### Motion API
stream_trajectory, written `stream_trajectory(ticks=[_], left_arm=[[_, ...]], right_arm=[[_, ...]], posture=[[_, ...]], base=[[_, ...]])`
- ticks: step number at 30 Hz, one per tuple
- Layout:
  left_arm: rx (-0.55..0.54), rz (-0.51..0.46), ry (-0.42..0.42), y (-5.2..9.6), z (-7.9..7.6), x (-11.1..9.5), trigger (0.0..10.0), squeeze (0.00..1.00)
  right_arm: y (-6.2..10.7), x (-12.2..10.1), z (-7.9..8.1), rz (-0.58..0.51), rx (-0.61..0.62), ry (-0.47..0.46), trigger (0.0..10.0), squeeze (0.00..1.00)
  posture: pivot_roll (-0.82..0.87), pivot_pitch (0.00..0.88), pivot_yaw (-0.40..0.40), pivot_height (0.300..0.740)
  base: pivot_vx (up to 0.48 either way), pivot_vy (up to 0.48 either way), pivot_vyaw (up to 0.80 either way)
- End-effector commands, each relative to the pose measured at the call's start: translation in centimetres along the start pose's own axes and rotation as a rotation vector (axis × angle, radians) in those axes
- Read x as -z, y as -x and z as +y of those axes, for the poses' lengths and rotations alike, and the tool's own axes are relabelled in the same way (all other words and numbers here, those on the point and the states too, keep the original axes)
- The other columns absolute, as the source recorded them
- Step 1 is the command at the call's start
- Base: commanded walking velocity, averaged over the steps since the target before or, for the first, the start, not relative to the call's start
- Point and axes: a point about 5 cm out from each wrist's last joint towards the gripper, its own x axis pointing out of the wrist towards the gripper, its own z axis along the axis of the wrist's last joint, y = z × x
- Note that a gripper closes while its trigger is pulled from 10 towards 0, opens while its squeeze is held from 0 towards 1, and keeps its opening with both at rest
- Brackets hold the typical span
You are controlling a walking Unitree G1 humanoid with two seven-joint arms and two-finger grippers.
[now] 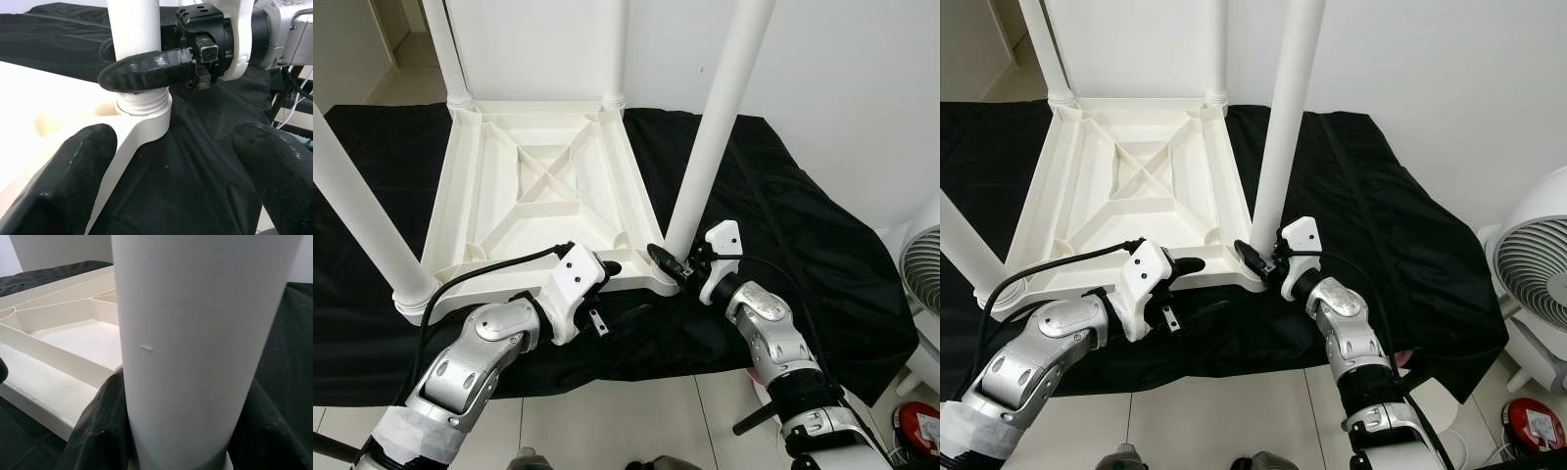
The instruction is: Building children table
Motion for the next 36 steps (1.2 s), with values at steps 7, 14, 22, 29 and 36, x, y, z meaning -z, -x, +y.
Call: stream_trajectory(ticks=[7, 14, 22, 29, 36], left_arm=[[0.024, 0.002, 0.024, -0.1, -0.4, 0.2, 10.0, 0.0], [0.039, 0.001, 0.025, -0.4, -0.2, 0.0, 10.0, 0.0], [0.056, -0.009, 0.029, -0.6, 0.6, -0.5, 10.0, 0.0], [0.067, -0.027, 0.042, -0.9, 0.6, -0.9, 10.0, 0.0], [0.093, -0.037, 0.06, -1.1, 0.3, -1.2, 10.0, 0.0]], right_arm=[[0.2, 0.8, -1.3, 0.046, 0.34, -0.02, 10.0, 0.0], [-0.2, 1.5, 1.5, 0.063, 0.578, -0.092, 10.0, 0.0], [-0.7, 0.4, 2.8, 0.013, 0.491, -0.091, 10.0, 0.54], [-0.2, -0.7, 2.5, -0.048, 0.473, -0.092, 10.0, 1.0], [0.5, -1.5, 1.7, -0.063, 0.38, -0.071, 10.0, 1.0]], posture=[[0.09, 0.0, -0.063, 0.74], [0.07, 0.0, -0.053, 0.74], [0.04, 0.017, -0.039, 0.74], [0.02, 0.025, -0.025, 0.74], [0.02, 0.03, -0.021, 0.74]], base=[[0.0, 0.0, 0.0], [0.0, 0.0, 0.0], [0.0, 0.0, 0.0], [0.0, 0.0, 0.0], [0.0, 0.0, 0.0]])
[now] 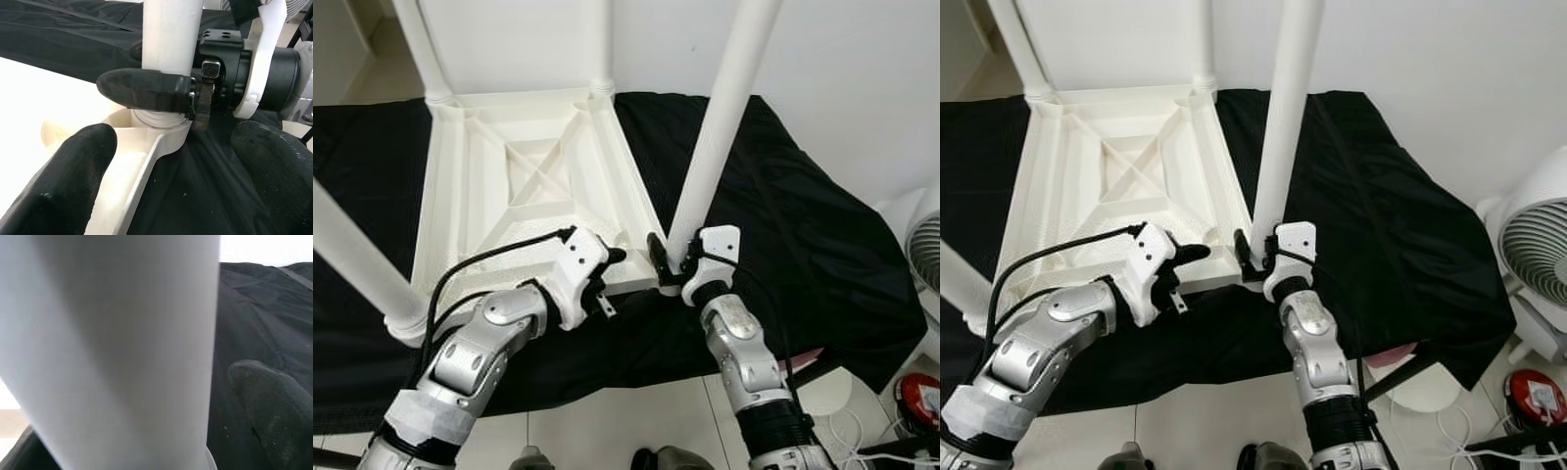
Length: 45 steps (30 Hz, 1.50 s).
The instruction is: Building children table
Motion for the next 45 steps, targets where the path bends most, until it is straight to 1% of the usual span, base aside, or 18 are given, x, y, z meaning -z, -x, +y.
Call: stream_trajectory(ticks=[1, 2, 4, 5, 8, 14, 16, 17, 21, 22, 31, 32, 39, 41, 42, 43, 44, 45], left_arm=[[0.081, 0.004, -0.001, -0.2, -0.4, -0.2, 10.0, 0.0], [0.081, 0.004, -0.001, -0.2, -0.4, -0.2, 10.0, 0.0], [0.095, 0.005, 0.002, -0.3, -0.5, -0.2, 10.0, 0.0], [0.095, 0.005, 0.002, -0.3, -0.5, -0.2, 10.0, 0.0], [0.118, 0.002, 0.009, -0.4, -0.7, -0.3, 10.0, 0.0], [0.128, 0.003, 0.013, -0.4, -0.7, -0.4, 10.0, 0.0], [0.129, -0.001, 0.017, -0.3, -0.7, -0.5, 10.0, 0.0], [0.128, -0.001, 0.017, -0.3, -0.7, -0.5, 10.0, 0.0], [0.127, -0.001, 0.018, -0.2, -0.7, -0.5, 10.0, 0.0], [0.125, 0.0, 0.018, -0.2, -0.7, -0.5, 10.0, 0.0], [0.119, 0.0, 0.03, 0.0, -0.8, -0.4, 10.0, 0.0], [0.118, 0.0, 0.033, 0.1, -0.9, -0.4, 10.0, 0.0], [0.115, 0.001, 0.044, 0.2, -0.9, -0.3, 10.0, 0.0], [0.112, 0.001, 0.057, 0.5, -1.1, -0.2, 10.0, 0.0], [0.112, 0.001, 0.057, 0.5, -1.1, -0.2, 10.0, 0.0], [0.109, -0.001, 0.068, 0.6, -1.2, -0.2, 10.0, 0.0], [0.105, 0.0, 0.074, 0.7, -1.3, -0.1, 10.0, 0.0], [0.105, 0.0, 0.074, 0.7, -1.3, -0.1, 10.0, 0.0]], right_arm=[[0.0, -0.7, -1.0, -0.009, -0.065, 0.025, 10.0, 0.0], [0.0, -0.7, -1.0, -0.009, -0.065, 0.025, 10.0, 0.0], [0.2, -1.1, -2.2, 0.02, -0.247, 0.062, 10.0, 0.0], [0.2, -1.1, -2.2, 0.02, -0.247, 0.062, 10.0, 0.0], [0.2, -1.6, -3.5, 0.071, -0.463, 0.115, 10.0, 0.0], [-0.1, -1.6, -4.5, 0.131, -0.597, 0.168, 10.0, 0.0], [-0.4, -1.4, -4.7, 0.149, -0.622, 0.162, 10.0, 0.0], [-0.5, -1.2, -4.7, 0.156, -0.631, 0.159, 3.8, 0.0], [-0.6, -1.2, -4.7, 0.16, -0.638, 0.158, 3.8, 0.0], [-0.6, -1.1, -4.6, 0.162, -0.648, 0.154, 0.0, 0.0], [-0.8, -0.5, -4.1, 0.167, -0.681, 0.12, 0.0, 0.0], [-0.8, -0.4, -4.0, 0.168, -0.679, 0.117, 10.0, 0.0], [-1.1, -0.3, -3.9, 0.145, -0.611, 0.085, 10.0, 0.0], [-1.3, -0.4, -3.8, 0.13, -0.477, 0.07, 10.0, 0.0], [-1.3, -0.4, -3.8, 0.13, -0.477, 0.07, 10.0, 0.0], [-1.4, -0.2, -3.9, 0.134, -0.363, 0.081, 10.0, 0.0], [-1.3, 0.0, -3.7, 0.139, -0.295, 0.086, 10.0, 0.0], [-1.3, 0.0, -3.7, 0.139, -0.295, 0.086, 10.0, 0.0]], posture=[[0.02, 0.029, -0.017, 0.74], [0.02, 0.029, -0.017, 0.74], [0.01, 0.03, -0.01, 0.74], [0.01, 0.03, -0.01, 0.74], [0.02, 0.0, -0.006, 0.74], [0.03, 0.0, -0.003, 0.74], [0.03, 0.0, -0.005, 0.74], [0.03, 0.0, -0.004, 0.74], [0.03, 0.0, -0.004, 0.74], [0.04, 0.0, -0.003, 0.74], [0.05, 0.0, -0.005, 0.74], [0.05, 0.0, -0.005, 0.74], [0.05, 0.0, -0.005, 0.74], [0.06, 0.0, -0.023, 0.74], [0.06, 0.0, -0.023, 0.74], [0.06, 0.0, -0.023, 0.74], [0.07, 0.0, -0.029, 0.74], [0.07, 0.0, -0.029, 0.74]], base=[[0.0, 0.0, 0.0], [0.0, 0.0, 0.0], [0.0, 0.0, 0.0], [0.0, 0.0, 0.0], [0.0, 0.0, 0.0], [0.0, 0.0, 0.0], [0.0, 0.0, 0.0], [0.0, 0.0, 0.0], [0.0, 0.0, 0.0], [0.0, 0.0, 0.0], [0.0, 0.0, 0.0], [0.0, 0.0, 0.0], [0.0, 0.0, 0.0], [0.0, 0.0, 0.0], [0.0, 0.0, 0.0], [0.0, 0.0, 0.0], [0.0, 0.0, 0.0], [0.0, 0.0, 0.0]])
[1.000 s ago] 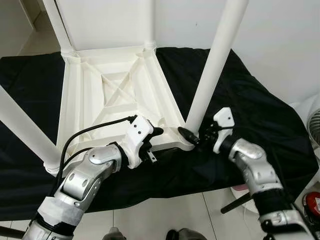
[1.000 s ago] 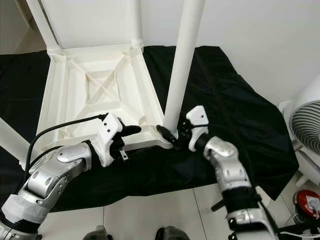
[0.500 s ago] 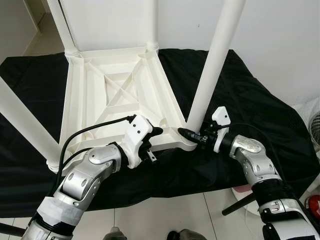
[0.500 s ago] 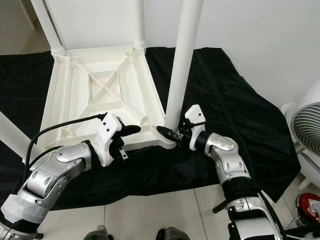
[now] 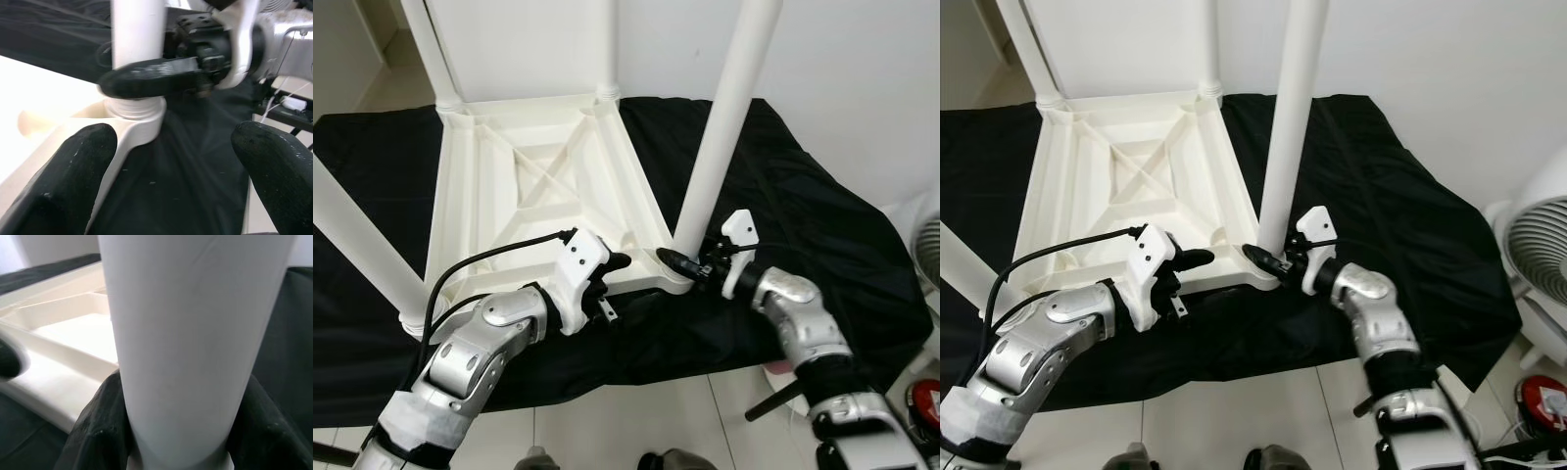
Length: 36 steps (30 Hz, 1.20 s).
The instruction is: Building children table
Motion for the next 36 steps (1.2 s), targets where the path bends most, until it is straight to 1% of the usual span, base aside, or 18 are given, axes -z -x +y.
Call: stream_trajectory(ticks=[1, 3, 4, 6, 8, 16, 17, 20, 25, 26, 28, 29, 30, 31, 32, 34, 35, 36], left_arm=[[0.054, 0.0, 0.008, 0.4, -0.4, 0.0, 10.0, 0.0], [0.048, 0.001, 0.012, 0.5, -0.5, 0.1, 10.0, 0.0], [0.048, 0.001, 0.012, 0.5, -0.5, 0.1, 10.0, 0.0], [0.043, -0.004, 0.014, 0.5, -0.4, 0.1, 10.0, 0.0], [0.041, -0.009, 0.02, 0.5, -0.3, 0.0, 10.0, 0.0], [0.049, -0.004, 0.024, 0.4, -0.5, 0.0, 10.0, 0.0], [0.051, -0.004, 0.024, 0.4, -0.5, 0.0, 10.0, 0.0], [0.052, -0.005, 0.023, 0.3, -0.5, 0.0, 10.0, 0.0], [0.053, -0.006, 0.024, 0.4, -0.4, -0.1, 10.0, 0.0], [0.053, -0.006, 0.024, 0.4, -0.4, -0.1, 10.0, 0.0], [0.054, -0.005, 0.025, 0.4, -0.4, -0.1, 10.0, 0.0], [0.054, -0.005, 0.025, 0.4, -0.4, -0.2, 10.0, 0.0], [0.054, -0.005, 0.025, 0.4, -0.4, -0.2, 10.0, 0.0], [0.056, -0.005, 0.026, 0.4, -0.4, -0.2, 10.0, 0.0], [0.056, -0.005, 0.026, 0.4, -0.4, -0.2, 10.0, 0.0], [0.06, -0.003, 0.029, 0.6, -0.5, -0.1, 10.0, 0.0], [0.06, -0.003, 0.029, 0.6, -0.5, -0.1, 10.0, 0.0], [0.061, 0.001, 0.027, 0.7, -0.6, -0.1, 10.0, 0.0]], right_arm=[[0.3, 0.6, -0.3, 0.036, 0.161, -0.029, 10.0, 0.0], [0.0, 0.9, 1.2, 0.046, 0.273, -0.069, 10.0, 0.0], [0.0, 0.9, 1.2, 0.046, 0.273, -0.069, 10.0, 0.0], [-0.6, 1.1, 2.6, 0.048, 0.362, -0.102, 10.0, 0.0], [-1.1, 0.9, 3.5, 0.034, 0.392, -0.112, 10.0, 0.0], [-1.3, 0.5, 4.0, 0.022, 0.427, -0.132, 10.0, 0.0], [-1.1, 0.4, 4.0, 0.014, 0.422, -0.136, 10.0, 1.0], [-0.9, 0.3, 3.7, -0.002, 0.399, -0.145, 10.0, 1.0], [0.0, -0.3, 2.5, -0.035, 0.339, -0.115, 10.0, 1.0], [0.0, -0.3, 2.5, -0.035, 0.339, -0.115, 10.0, 1.0], [0.7, -0.6, 1.8, -0.046, 0.207, -0.09, 10.0, 1.0], [0.9, -0.7, 1.5, -0.048, 0.165, -0.086, 10.0, 1.0], [0.9, -0.7, 1.5, -0.048, 0.165, -0.086, 10.0, 1.0], [1.2, -0.8, 1.2, -0.041, 0.107, -0.058, 10.0, 0.0], [1.2, -0.8, 1.2, -0.041, 0.107, -0.058, 10.0, 0.0], [1.7, -0.8, 0.8, -0.021, 0.025, -0.033, 10.0, 0.0], [1.7, -0.8, 0.8, -0.021, 0.025, -0.033, 10.0, 0.0], [1.9, -0.7, 0.5, -0.007, -0.038, -0.007, 10.0, 0.0]], posture=[[0.07, 0.0, -0.032, 0.74], [0.07, 0.0, -0.034, 0.74], [0.07, 0.0, -0.034, 0.74], [0.07, 0.0, -0.042, 0.74], [0.06, 0.0, -0.039, 0.74], [0.05, 0.0, -0.033, 0.74], [0.05, 0.0, -0.033, 0.74], [0.05, 0.0, -0.03, 0.74], [0.05, 0.0, -0.029, 0.74], [0.05, 0.0, -0.029, 0.74], [0.05, 0.0, -0.025, 0.74], [0.05, 0.0, -0.025, 0.74], [0.05, 0.0, -0.025, 0.74], [0.05, 0.0, -0.025, 0.74], [0.05, 0.0, -0.025, 0.74], [0.06, 0.0, -0.023, 0.74], [0.06, 0.0, -0.023, 0.74], [0.06, 0.0, -0.021, 0.74]], base=[[0.0, 0.0, 0.0], [0.0, 0.0, 0.0], [0.0, 0.0, 0.0], [0.0, 0.0, 0.0], [0.0, 0.0, 0.0], [0.0, 0.0, 0.0], [0.0, 0.0, 0.0], [0.0, 0.0, 0.0], [0.0, 0.0, 0.0], [0.0, 0.0, 0.0], [0.0, 0.0, 0.0], [0.0, 0.0, 0.0], [0.0, 0.0, 0.0], [0.0, 0.0, 0.0], [0.0, 0.0, 0.0], [0.0, 0.0, 0.0], [0.0, 0.0, 0.0], [0.0, 0.0, 0.0]])
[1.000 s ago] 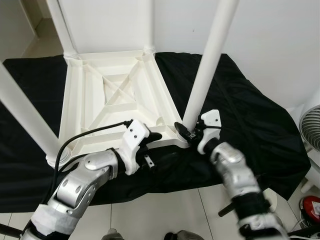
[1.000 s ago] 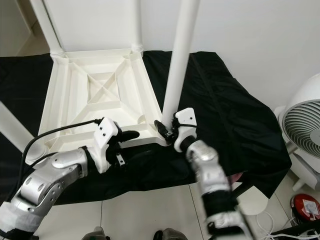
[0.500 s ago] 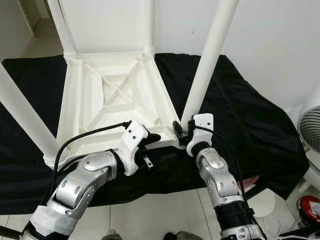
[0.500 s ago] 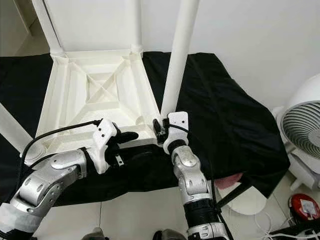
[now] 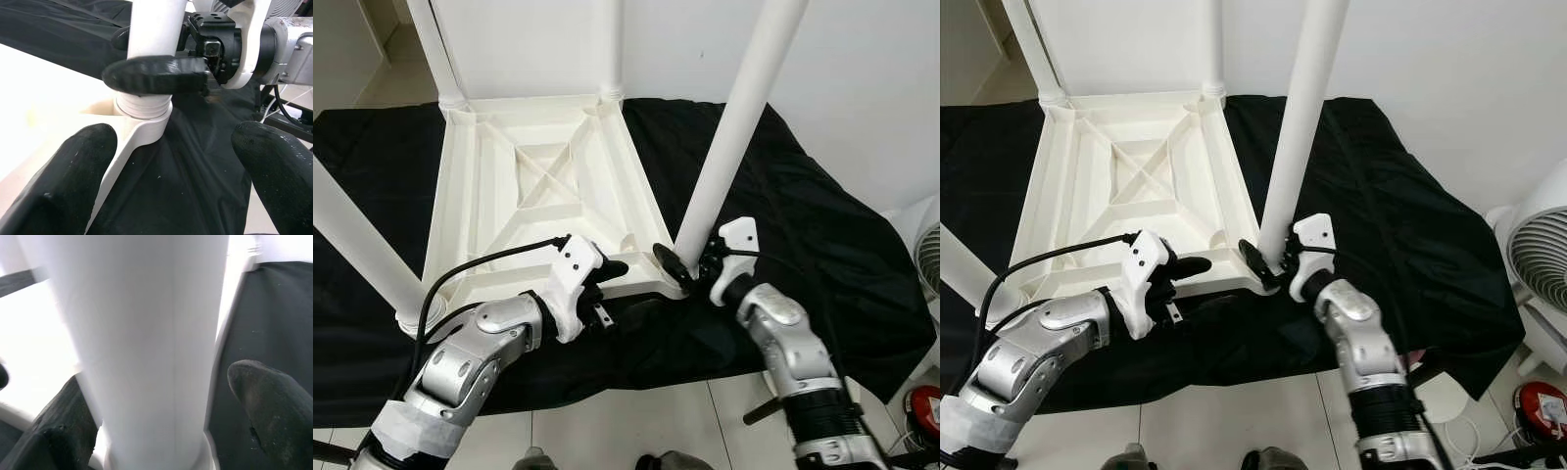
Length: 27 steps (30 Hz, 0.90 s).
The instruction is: Building children table
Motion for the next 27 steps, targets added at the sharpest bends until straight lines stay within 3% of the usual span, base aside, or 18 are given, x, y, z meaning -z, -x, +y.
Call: stream_trajectory(ticks=[1, 4, 9, 11, 12, 13, 27], left_arm=[[0.054, 0.006, -0.005, 0.3, -0.4, -0.1, 10.0, 0.0], [0.052, 0.01, -0.009, 0.5, -0.3, -0.1, 10.0, 0.0], [0.038, 0.01, -0.016, 0.6, -0.2, -0.1, 10.0, 0.0], [0.021, 0.006, -0.02, 0.6, -0.1, -0.2, 10.0, 0.0], [0.003, 0.003, -0.028, 0.5, 0.0, -0.2, 10.0, 0.0], [-0.011, 0.001, -0.034, 0.4, 0.0, -0.2, 10.0, 0.0], [-0.075, 0.003, -0.068, 0.0, 0.0, 0.0, 10.0, 0.0]], right_arm=[[0.1, -0.1, -0.4, 0.007, -0.091, 0.016, 10.0, 0.0], [-0.1, 0.0, -0.9, 0.027, -0.173, 0.034, 10.0, 0.0], [-0.4, 0.1, -1.2, 0.039, -0.202, 0.037, 10.0, 0.0], [-0.7, 0.1, -1.3, 0.046, -0.211, 0.042, 9.5, 0.0], [-1.0, 0.3, -1.4, 0.055, -0.221, 0.045, 3.5, 0.0], [-1.2, 0.4, -1.5, 0.062, -0.238, 0.043, 0.0, 0.0], [-1.0, 1.3, -1.3, 0.05, -0.238, -0.004, 0.0, 0.0]], posture=[[0.06, 0.0, -0.021, 0.74], [0.06, 0.0, -0.02, 0.74], [0.06, 0.0, -0.019, 0.74], [0.07, 0.0, -0.019, 0.74], [0.07, 0.0, -0.022, 0.74], [0.07, 0.0, -0.022, 0.74], [0.07, 0.0, -0.029, 0.74]], base=[[0.0, 0.0, 0.0], [0.0, 0.0, 0.0], [0.0, 0.0, 0.0], [0.0, 0.0, 0.0], [0.0, 0.0, 0.0], [0.0, 0.0, 0.0], [0.0, 0.0, 0.0]])
